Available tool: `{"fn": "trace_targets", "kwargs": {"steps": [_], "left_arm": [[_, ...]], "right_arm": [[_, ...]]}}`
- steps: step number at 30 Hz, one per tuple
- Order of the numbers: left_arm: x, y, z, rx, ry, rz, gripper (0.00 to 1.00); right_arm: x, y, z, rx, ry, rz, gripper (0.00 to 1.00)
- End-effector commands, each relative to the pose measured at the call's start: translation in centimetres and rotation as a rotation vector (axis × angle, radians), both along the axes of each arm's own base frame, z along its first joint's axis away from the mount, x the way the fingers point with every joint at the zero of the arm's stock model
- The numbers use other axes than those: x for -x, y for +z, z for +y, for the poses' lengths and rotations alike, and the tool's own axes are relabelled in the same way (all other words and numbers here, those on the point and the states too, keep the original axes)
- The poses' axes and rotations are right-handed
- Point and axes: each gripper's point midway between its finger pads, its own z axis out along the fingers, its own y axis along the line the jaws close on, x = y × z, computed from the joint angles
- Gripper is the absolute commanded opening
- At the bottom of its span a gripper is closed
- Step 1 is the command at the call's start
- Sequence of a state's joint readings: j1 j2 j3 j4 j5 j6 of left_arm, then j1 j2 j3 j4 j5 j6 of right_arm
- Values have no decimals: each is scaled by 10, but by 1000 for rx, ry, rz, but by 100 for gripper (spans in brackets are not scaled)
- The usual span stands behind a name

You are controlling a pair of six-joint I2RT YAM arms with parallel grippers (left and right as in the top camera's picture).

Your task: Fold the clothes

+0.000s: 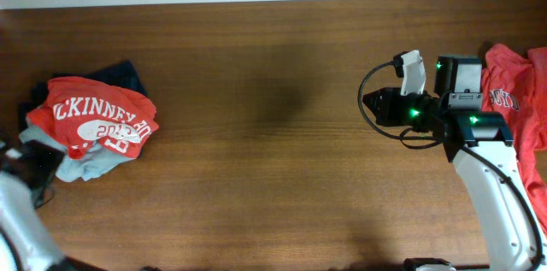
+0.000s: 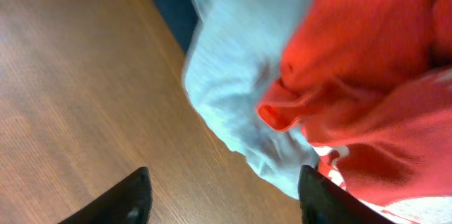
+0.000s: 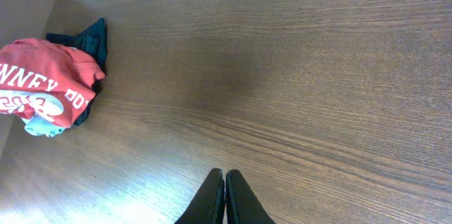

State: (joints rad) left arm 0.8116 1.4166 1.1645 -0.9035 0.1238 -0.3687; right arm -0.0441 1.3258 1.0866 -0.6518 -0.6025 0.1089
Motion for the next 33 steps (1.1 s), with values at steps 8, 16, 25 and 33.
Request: {"fn": "trace_targets", "kwargs": {"steps": [8, 16, 25, 33], "left_arm": [[0, 30, -29, 208, 17, -302, 99], [-29, -20, -28, 410, 173, -602, 99], [-31, -36, -40, 456, 181, -646, 99], [-36, -27, -49, 400, 12, -684, 99]], "right_arm": [[0, 1, 1, 2, 0, -2, 8], [3, -2, 1, 1, 1, 17, 8], [3, -1, 1, 1, 1, 17, 8], [3, -1, 1, 1, 1, 16, 8]]}}
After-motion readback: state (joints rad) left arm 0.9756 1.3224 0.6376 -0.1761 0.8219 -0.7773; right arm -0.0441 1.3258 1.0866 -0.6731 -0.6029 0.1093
